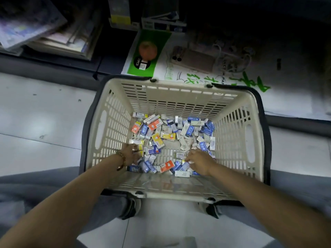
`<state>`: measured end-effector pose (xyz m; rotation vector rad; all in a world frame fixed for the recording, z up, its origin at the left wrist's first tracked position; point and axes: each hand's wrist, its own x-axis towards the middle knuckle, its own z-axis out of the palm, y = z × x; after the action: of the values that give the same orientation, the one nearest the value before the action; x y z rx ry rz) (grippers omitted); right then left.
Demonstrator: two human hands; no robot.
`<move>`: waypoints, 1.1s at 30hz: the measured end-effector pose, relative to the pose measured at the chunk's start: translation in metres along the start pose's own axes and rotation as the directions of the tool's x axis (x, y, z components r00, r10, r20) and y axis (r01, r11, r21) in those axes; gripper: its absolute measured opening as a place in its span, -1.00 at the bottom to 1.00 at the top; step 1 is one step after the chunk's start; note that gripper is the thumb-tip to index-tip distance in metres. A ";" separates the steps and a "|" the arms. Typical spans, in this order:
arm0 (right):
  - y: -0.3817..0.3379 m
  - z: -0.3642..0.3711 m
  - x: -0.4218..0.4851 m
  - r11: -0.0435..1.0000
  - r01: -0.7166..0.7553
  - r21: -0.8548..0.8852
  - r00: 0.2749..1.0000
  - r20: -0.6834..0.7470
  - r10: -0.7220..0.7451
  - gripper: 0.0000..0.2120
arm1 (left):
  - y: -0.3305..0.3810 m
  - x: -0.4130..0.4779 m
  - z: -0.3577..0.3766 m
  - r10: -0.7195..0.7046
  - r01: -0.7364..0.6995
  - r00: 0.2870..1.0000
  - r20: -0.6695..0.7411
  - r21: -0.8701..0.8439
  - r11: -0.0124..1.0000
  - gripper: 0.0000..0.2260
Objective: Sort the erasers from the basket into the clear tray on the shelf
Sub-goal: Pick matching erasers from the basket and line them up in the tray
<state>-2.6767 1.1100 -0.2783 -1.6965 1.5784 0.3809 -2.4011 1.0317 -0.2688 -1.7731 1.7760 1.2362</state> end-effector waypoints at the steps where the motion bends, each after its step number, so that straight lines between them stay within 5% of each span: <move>1: 0.000 0.003 -0.001 0.999 0.023 -0.033 1.000 0.002 -0.023 -0.65 | 0.000 0.003 -0.001 0.001 -0.001 1.000 0.014 -0.024 1.000 -0.60; 13: -0.020 0.013 -0.001 0.994 -0.073 -0.079 0.990 0.112 0.082 -0.26 | 0.002 0.015 0.001 0.055 -0.056 0.998 0.042 0.028 0.998 -0.61; 16: -0.021 0.013 -0.002 0.998 -0.066 -0.017 0.997 0.039 0.067 -0.35 | 0.001 0.015 0.001 0.056 -0.062 0.995 0.086 0.068 0.996 -0.79; 22: -0.020 0.018 -0.006 0.983 -0.160 0.087 0.985 0.071 0.154 -0.38 | 0.003 0.018 0.004 0.082 -0.105 0.987 0.135 0.174 0.979 -0.82; 27: -0.015 0.017 0.002 0.958 -0.220 0.182 0.975 0.040 0.217 -0.55 | 0.001 0.015 0.004 0.068 -0.125 0.967 0.247 0.223 0.967 -0.55; 33: -0.008 0.015 0.000 0.834 -0.263 0.486 0.963 0.074 0.260 -0.76 | 0.000 0.015 0.002 0.073 -0.150 0.958 0.276 0.267 0.952 -0.62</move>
<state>-2.6650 1.1203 -0.2858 -1.0905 1.7304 0.0959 -2.4041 1.0236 -0.2809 -1.2991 1.8121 1.1287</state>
